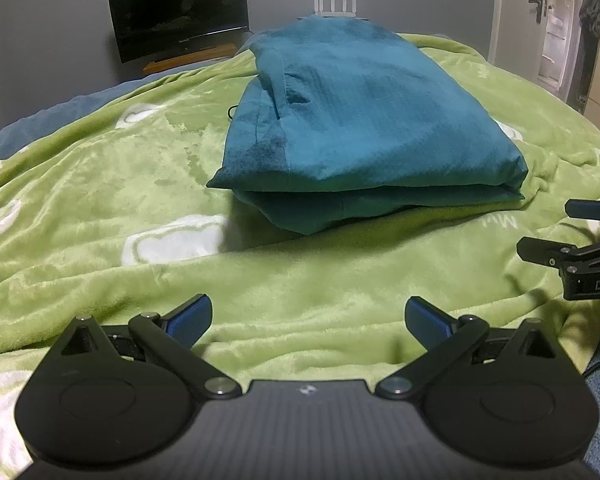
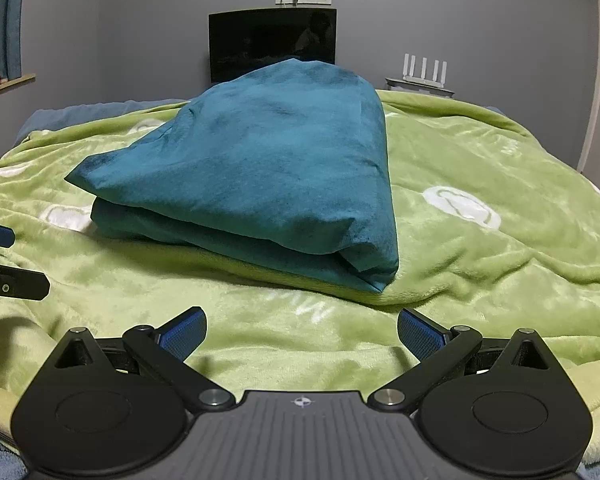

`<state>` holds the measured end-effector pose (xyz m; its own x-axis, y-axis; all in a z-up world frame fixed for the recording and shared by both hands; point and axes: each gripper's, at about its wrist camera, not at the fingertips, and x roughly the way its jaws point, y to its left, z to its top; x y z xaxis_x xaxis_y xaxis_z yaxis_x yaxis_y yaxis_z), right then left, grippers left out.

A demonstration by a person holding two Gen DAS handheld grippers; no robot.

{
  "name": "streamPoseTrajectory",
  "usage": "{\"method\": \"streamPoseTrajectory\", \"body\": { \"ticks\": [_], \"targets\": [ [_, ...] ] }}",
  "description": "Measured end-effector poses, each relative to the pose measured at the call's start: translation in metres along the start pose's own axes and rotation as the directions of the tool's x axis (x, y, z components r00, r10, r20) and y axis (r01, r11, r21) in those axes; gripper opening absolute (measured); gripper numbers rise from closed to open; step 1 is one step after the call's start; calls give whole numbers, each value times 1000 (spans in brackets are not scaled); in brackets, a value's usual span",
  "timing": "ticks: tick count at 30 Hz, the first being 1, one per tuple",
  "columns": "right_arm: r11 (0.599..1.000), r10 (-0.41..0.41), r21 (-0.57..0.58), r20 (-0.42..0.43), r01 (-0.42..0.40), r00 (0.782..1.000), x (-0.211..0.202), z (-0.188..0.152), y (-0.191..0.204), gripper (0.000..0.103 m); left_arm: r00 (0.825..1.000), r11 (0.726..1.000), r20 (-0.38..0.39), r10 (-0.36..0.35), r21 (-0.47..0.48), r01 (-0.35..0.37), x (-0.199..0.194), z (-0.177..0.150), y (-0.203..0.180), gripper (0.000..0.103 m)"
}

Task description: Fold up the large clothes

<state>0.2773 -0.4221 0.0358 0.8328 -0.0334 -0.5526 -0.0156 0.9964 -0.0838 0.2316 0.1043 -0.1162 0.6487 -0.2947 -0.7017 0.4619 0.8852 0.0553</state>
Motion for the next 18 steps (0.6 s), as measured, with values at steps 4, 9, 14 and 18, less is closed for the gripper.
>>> {"method": "streamPoseTrajectory", "body": {
  "ticks": [4, 9, 14, 18],
  "targets": [
    [1000, -1, -2, 0, 1, 1000, 0, 0, 0, 103, 1000, 1000, -2, 1, 4, -1, 0, 0, -1, 103],
    [1000, -2, -5, -1, 2, 1000, 1, 0, 1, 103, 1000, 1000, -3, 2, 6, -2, 0, 0, -1, 103],
    [1000, -3, -6, -2, 3, 1000, 2, 0, 1, 103, 1000, 1000, -4, 3, 6, -3, 0, 0, -1, 103],
    [1000, -3, -8, -2, 3, 1000, 2, 0, 1, 103, 1000, 1000, -4, 4, 6, -4, 0, 0, -2, 103]
  ]
}}
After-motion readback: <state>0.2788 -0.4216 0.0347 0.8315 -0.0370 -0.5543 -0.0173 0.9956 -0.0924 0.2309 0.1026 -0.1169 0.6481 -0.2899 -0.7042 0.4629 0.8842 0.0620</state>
